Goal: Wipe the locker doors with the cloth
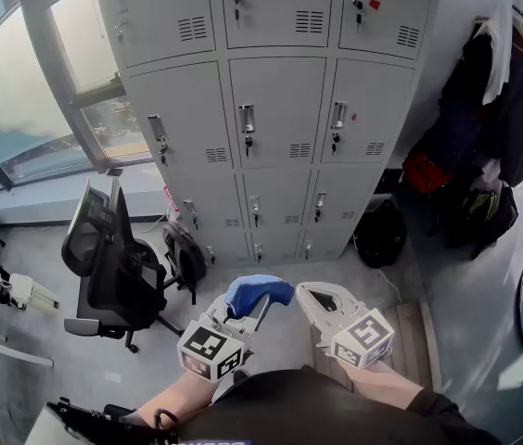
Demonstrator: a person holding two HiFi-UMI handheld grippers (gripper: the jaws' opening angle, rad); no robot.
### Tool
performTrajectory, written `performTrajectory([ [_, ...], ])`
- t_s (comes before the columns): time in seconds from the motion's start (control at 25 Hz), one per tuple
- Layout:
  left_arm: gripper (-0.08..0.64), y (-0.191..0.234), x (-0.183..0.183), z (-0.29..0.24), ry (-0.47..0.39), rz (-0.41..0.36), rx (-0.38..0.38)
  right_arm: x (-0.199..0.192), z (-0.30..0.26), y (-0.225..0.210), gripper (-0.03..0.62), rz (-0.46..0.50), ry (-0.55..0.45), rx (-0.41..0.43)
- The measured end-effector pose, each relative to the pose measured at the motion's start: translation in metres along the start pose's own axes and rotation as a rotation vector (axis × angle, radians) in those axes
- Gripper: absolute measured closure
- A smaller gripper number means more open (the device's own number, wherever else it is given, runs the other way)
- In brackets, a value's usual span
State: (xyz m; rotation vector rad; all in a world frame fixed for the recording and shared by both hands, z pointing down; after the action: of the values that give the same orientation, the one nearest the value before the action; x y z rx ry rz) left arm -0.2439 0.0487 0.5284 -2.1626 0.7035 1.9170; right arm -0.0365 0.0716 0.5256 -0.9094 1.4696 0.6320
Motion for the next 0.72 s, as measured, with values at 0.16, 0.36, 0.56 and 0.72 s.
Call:
performTrajectory([
  [0.16,0.531,0.0,-0.0032,-0.0004,-0.007,0.002,0.003,-0.0049,0.0001,-0.0019,0.591,0.025,-0.005,0.003],
  [0.36,0.531,-0.0004,-0.0048,0.0006,-0.001,0.004,0.004,-0.0067,-0.0001,0.0004,0.591,0.02,-0.002,0.003],
  [0.56,0.531,0.0009,-0.0063,-0.0012,-0.001,0.008,0.002,-0.0083,-0.001,-0.0006,0.591,-0.01,-0.011,0.018],
  [0.72,0.531,0.0035,-0.0078,-0.0047,0.007,0.011,0.008,-0.0098,0.0014,-0.0038,0.591,-0.026,-0.018,0.018],
])
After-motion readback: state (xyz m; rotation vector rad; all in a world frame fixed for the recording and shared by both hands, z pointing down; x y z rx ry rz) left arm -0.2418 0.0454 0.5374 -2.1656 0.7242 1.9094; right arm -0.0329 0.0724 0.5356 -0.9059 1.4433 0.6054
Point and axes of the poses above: the fingertips, and each gripper's own axes: z backward along the fingers, y to its left, x out of its top, the point moved 10 cm from there along z, backward along the fingers, and after that the axes turned 9 degrees about -x, right-handed, at the moved point
